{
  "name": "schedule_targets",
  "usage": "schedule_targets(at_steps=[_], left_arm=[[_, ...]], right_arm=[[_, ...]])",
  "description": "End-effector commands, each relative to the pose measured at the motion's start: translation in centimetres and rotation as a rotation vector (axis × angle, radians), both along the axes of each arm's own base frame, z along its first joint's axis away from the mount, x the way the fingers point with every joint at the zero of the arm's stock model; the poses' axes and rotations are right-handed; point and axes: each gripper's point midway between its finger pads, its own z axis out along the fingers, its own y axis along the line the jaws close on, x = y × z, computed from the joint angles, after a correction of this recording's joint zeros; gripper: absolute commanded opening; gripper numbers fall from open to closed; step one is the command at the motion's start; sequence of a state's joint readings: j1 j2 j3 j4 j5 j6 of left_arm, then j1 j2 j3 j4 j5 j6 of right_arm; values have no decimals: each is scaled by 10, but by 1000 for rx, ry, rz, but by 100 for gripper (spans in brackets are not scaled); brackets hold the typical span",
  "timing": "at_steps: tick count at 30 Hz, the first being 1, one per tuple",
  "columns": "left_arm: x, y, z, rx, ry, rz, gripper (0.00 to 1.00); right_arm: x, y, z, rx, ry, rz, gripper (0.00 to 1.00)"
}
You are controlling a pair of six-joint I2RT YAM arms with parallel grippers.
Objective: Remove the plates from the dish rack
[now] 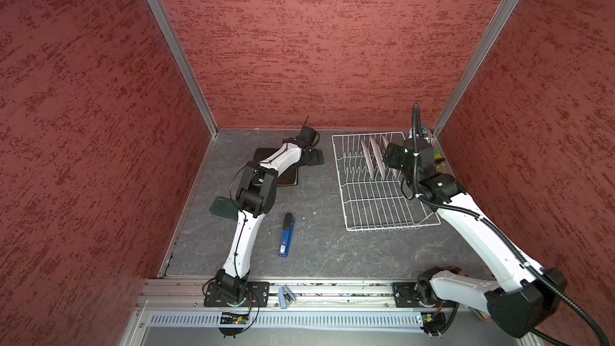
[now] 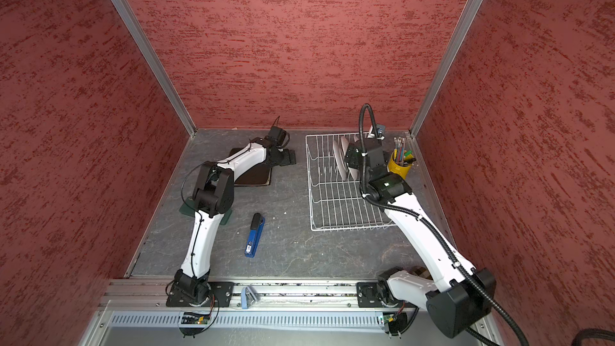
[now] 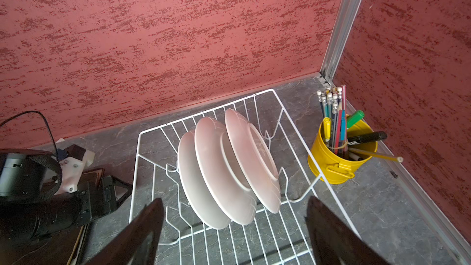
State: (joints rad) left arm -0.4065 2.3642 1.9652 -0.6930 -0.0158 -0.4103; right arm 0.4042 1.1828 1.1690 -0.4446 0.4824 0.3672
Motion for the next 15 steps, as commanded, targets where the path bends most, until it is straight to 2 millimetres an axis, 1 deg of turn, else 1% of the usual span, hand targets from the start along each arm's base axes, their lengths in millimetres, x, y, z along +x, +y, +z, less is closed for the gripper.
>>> schedule_targets(at_steps=[1, 6, 12, 15], left_arm=[[-8, 52, -29, 168, 80, 50, 99], [-4, 66, -27, 198, 73, 73, 100], [0, 83, -30, 201, 82, 95, 99], [2, 90, -28, 195, 78, 110, 99]], right_arm=[[-3, -1, 9, 13, -30, -5, 88], [-2, 0, 8, 13, -26, -2, 88], [-2, 0, 6, 17, -23, 0, 88], [-2, 0, 6, 17, -22, -1, 88]])
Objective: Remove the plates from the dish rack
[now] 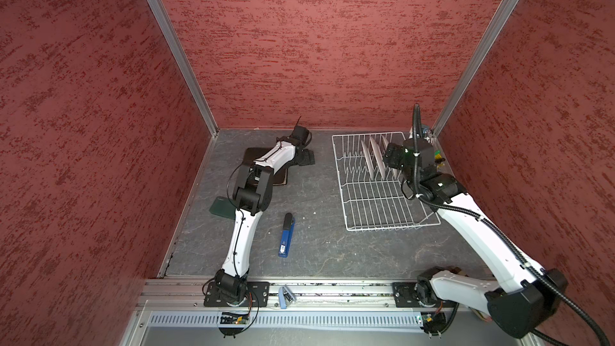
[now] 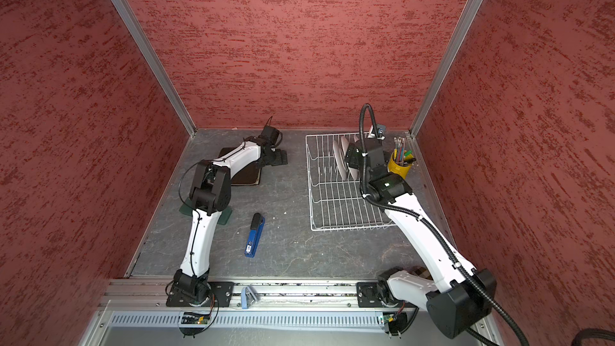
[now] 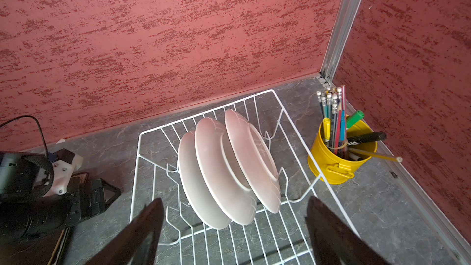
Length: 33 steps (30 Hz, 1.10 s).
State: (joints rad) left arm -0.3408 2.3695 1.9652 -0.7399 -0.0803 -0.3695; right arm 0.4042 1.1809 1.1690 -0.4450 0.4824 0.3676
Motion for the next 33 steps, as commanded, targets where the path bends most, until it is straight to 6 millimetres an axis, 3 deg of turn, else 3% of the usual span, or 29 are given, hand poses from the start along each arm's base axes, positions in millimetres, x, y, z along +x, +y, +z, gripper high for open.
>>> schedule_targets(at_steps=[1, 8, 11, 16, 23, 25, 33], left_arm=[[-4, 43, -20, 105, 54, 59, 99], [-5, 53, -22, 113, 61, 62, 99], [-5, 47, -14, 105, 36, 46, 100], [-2, 12, 30, -25, -62, -33, 100], [-8, -2, 101, -159, -196, -44, 100], [-15, -7, 116, -192, -226, -56, 99], [-48, -28, 152, -310, -280, -100, 99]], right_arm=[[-1, 1, 4, 14, -17, 0, 88], [4, 3, -10, -22, 41, 5, 87], [7, 3, -17, -39, 56, -2, 88], [19, 5, -40, -117, 148, 2, 86], [34, 4, -67, -235, 250, -1, 85], [38, 4, -74, -256, 276, 4, 81], [48, 23, -84, -217, 314, 76, 61]])
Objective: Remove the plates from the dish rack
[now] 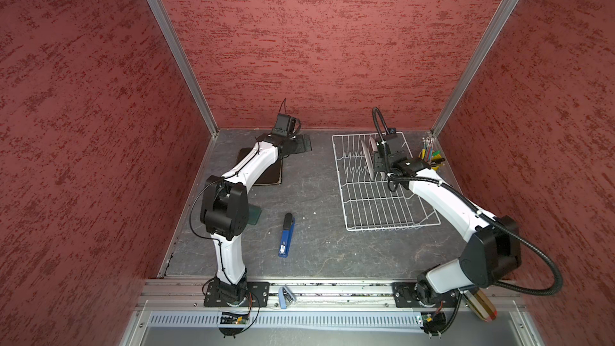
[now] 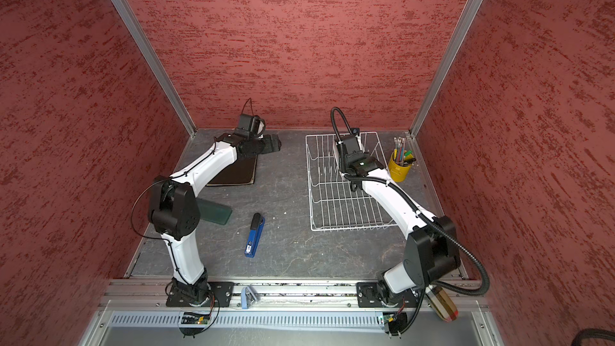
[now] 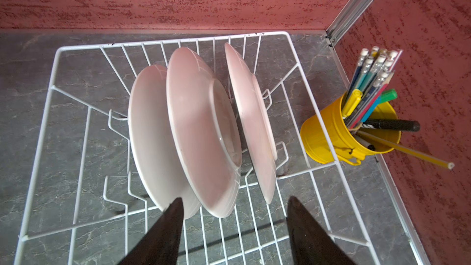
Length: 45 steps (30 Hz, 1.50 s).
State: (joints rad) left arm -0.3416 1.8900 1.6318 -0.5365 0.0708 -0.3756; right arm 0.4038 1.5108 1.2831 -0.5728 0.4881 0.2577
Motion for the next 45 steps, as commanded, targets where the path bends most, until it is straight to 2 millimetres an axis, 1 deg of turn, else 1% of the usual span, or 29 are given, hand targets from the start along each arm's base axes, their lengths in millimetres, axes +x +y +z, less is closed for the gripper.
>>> schedule_targets(at_steps=[1, 6, 9, 14, 16, 18, 21, 24, 28, 31, 37, 41, 45], left_arm=[[-14, -21, 4, -86, 6, -50, 99], [-41, -46, 12, -99, -6, -107, 99], [-53, -57, 13, -119, -17, -144, 100], [-68, -65, 13, -126, -41, -171, 99], [-73, -65, 13, -132, -39, -171, 99], [-78, -67, 12, -144, -25, -174, 99], [-90, -74, 9, -153, -4, -197, 100], [-99, -79, 8, -159, -10, -201, 100], [-104, -85, 1, -172, 17, -224, 100], [-107, -88, -2, -175, 26, -230, 100], [-109, -94, -3, -188, 31, -231, 100], [-109, -92, -9, -196, 53, -199, 100], [-110, -94, -14, -227, 59, -187, 100]], right_arm=[[7, 8, 12, 24, -9, 30, 60], [13, 15, 7, 27, 13, 46, 56], [17, 17, 4, 16, 23, 50, 50], [28, 20, -11, -17, 75, 53, 44], [33, 21, -17, -30, 84, 51, 41], [39, 19, -22, -54, 83, 33, 40], [44, 14, -28, -99, 96, 2, 38], [48, 13, -33, -122, 106, -4, 36], [53, 11, -42, -151, 119, -8, 35], [55, 5, -45, -197, 127, -34, 35], [62, -6, -46, -274, 112, -81, 35], [64, -9, -46, -304, 103, -95, 36], [67, -7, -49, -301, 98, -80, 36]])
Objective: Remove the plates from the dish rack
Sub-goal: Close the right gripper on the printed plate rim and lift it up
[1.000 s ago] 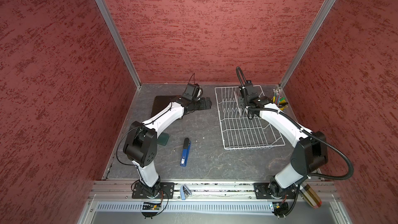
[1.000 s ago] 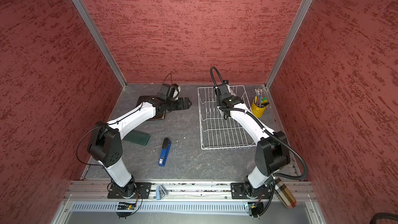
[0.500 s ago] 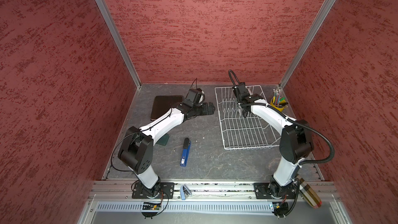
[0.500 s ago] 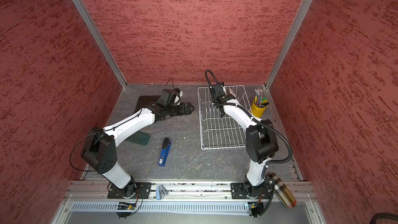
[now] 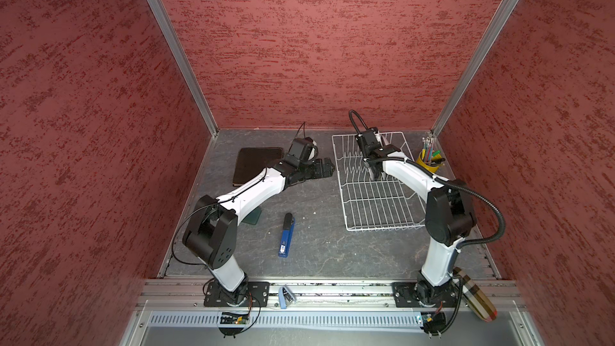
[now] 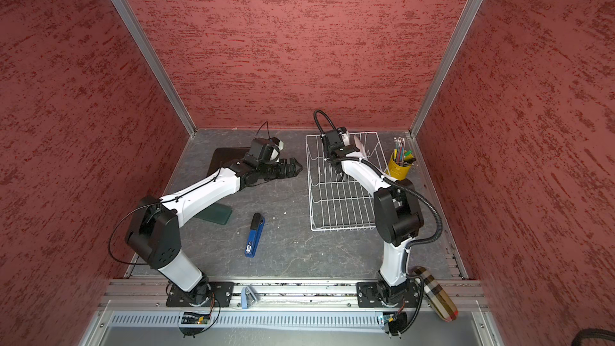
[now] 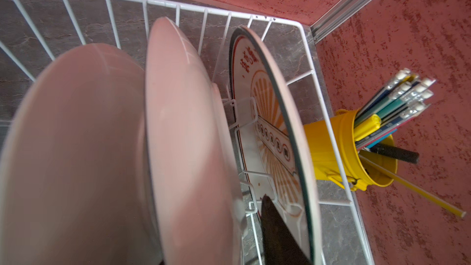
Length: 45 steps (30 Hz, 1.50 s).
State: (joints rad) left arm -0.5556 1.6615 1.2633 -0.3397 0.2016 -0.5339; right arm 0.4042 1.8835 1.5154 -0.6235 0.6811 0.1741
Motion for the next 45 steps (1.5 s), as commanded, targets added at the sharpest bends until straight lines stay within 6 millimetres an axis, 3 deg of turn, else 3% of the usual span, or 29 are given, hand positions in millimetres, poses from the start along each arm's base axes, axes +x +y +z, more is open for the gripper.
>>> schedule_targets(at_steps=[1, 9, 15, 23, 33, 40, 45], left_arm=[[-1, -3, -4, -25, 12, 13, 100], [-8, 2, -11, -19, 40, 41, 100], [-15, 2, -6, -10, 39, 35, 99], [-19, -1, 5, -20, 31, 23, 100], [-27, 1, 14, -25, 14, 5, 100], [-32, 5, 16, -7, 0, -12, 100], [-32, 4, 18, -15, -14, -18, 100]], right_arm=[[10, 0, 9, -29, -43, 2, 36], [14, -2, -6, -48, -21, -5, 33], [9, -6, -5, -58, -11, -29, 21], [3, -5, 8, -66, -24, -34, 17], [-4, 4, 26, -92, -46, -23, 0], [-8, -1, 43, -129, -89, -80, 0], [-10, -2, 66, -114, -152, -80, 0]])
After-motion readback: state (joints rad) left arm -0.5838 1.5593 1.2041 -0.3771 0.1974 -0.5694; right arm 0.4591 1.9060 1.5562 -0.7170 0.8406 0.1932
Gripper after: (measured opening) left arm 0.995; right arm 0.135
